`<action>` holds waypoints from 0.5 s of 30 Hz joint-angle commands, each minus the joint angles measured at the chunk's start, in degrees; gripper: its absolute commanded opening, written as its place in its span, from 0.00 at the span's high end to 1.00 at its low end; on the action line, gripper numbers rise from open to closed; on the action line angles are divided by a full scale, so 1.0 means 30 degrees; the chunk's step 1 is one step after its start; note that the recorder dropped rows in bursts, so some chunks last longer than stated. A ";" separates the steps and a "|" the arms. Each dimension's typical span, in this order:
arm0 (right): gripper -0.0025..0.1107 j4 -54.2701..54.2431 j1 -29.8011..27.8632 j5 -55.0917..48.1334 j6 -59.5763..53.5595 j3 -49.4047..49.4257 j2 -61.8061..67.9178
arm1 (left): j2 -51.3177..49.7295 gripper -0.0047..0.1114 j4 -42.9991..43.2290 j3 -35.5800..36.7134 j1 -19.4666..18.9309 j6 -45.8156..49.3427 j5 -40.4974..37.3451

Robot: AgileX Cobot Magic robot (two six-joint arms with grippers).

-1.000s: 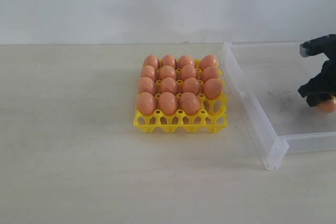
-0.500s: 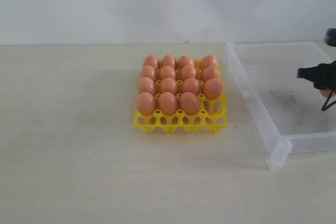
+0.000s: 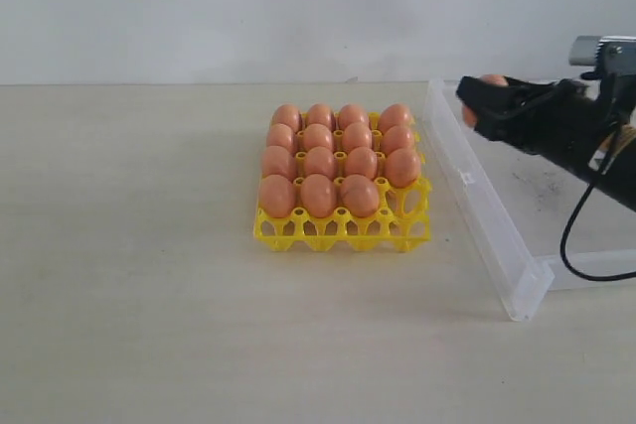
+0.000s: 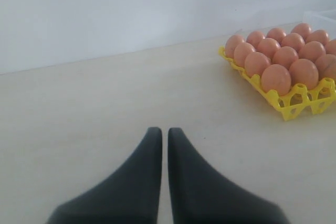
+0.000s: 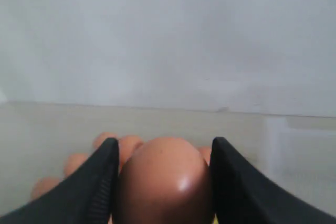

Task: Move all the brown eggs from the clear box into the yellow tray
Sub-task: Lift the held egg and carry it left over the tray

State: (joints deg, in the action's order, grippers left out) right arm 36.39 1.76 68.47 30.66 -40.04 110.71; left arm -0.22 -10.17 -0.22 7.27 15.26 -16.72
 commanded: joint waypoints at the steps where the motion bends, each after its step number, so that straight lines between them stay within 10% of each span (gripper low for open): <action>1: 0.98 0.1536 0.1660 0.0498 -0.0835 0.0083 0.0435 | 0.0073 0.93 0.0030 0.0072 -0.0042 0.0096 0.0122; 15: 0.98 0.1758 0.2673 -0.1055 -0.3437 -0.0963 0.2373 | 0.0073 0.93 0.0030 0.0072 -0.0042 0.0096 0.0122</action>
State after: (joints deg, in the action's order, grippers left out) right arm 41.29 9.79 63.32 21.19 -42.41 117.60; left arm -0.22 -10.17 -0.22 7.27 15.26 -16.72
